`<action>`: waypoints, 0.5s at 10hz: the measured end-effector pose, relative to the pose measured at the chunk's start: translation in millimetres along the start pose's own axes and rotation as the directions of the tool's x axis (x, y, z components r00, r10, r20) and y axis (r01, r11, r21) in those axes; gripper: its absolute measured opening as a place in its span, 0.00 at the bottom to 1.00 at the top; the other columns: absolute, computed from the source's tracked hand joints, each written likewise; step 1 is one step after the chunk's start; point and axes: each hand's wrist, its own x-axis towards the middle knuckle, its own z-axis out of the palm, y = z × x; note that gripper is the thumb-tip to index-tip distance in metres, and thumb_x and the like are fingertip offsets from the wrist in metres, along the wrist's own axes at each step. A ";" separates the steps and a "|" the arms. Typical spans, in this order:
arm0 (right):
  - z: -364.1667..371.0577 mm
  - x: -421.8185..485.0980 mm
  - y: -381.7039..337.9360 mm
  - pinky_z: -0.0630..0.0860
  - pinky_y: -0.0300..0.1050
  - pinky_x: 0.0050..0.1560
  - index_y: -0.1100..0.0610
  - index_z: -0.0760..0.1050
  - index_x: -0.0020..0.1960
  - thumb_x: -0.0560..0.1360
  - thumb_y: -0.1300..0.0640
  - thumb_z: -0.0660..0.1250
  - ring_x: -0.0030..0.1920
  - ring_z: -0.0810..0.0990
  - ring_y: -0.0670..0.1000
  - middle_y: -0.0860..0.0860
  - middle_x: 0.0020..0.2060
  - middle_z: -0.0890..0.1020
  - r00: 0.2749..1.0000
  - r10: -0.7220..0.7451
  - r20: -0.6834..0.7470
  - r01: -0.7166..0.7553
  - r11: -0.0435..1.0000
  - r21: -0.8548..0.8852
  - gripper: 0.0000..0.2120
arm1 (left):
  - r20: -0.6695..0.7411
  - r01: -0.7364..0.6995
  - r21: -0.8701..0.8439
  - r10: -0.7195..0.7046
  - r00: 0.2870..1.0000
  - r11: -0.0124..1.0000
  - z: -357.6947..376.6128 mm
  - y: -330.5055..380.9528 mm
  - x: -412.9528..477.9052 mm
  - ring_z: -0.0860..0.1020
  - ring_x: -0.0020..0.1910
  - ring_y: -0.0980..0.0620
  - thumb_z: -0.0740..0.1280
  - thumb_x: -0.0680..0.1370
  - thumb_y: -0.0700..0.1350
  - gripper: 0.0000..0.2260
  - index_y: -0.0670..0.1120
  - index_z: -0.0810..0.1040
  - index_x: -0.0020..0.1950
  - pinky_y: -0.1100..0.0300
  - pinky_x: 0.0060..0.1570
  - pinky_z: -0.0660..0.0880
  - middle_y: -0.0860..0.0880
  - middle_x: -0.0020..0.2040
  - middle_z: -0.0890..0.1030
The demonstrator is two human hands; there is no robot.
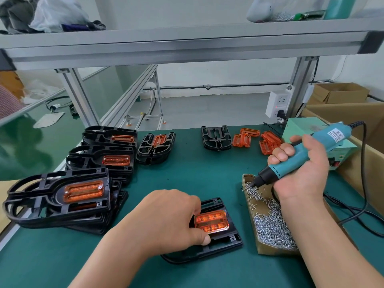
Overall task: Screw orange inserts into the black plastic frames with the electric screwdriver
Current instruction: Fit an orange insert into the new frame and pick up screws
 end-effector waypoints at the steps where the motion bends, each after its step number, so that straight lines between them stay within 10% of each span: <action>1: -0.5 -0.2 0.3 0.69 0.42 0.36 0.55 0.74 0.46 0.81 0.53 0.63 0.32 0.68 0.48 0.48 0.34 0.69 1.000 -0.002 0.001 0.002 1.000 0.000 0.08 | -0.026 -0.009 -0.015 0.009 1.000 1.000 -1.4 -2.3 -0.5 0.73 0.43 0.54 0.62 0.75 0.73 0.25 0.58 0.75 0.63 0.58 0.39 0.67 0.59 0.39 0.73; 5: -0.1 -0.4 0.5 0.69 0.42 0.36 0.55 0.74 0.46 0.81 0.53 0.63 0.32 0.69 0.48 0.48 0.34 0.70 1.000 -0.003 0.016 0.004 1.000 -0.009 0.07 | -0.050 0.035 0.003 -0.035 0.998 0.999 15.6 5.3 23.8 0.81 0.53 0.47 0.64 0.81 0.64 0.19 0.54 0.75 0.65 0.48 0.53 0.78 0.53 0.53 0.84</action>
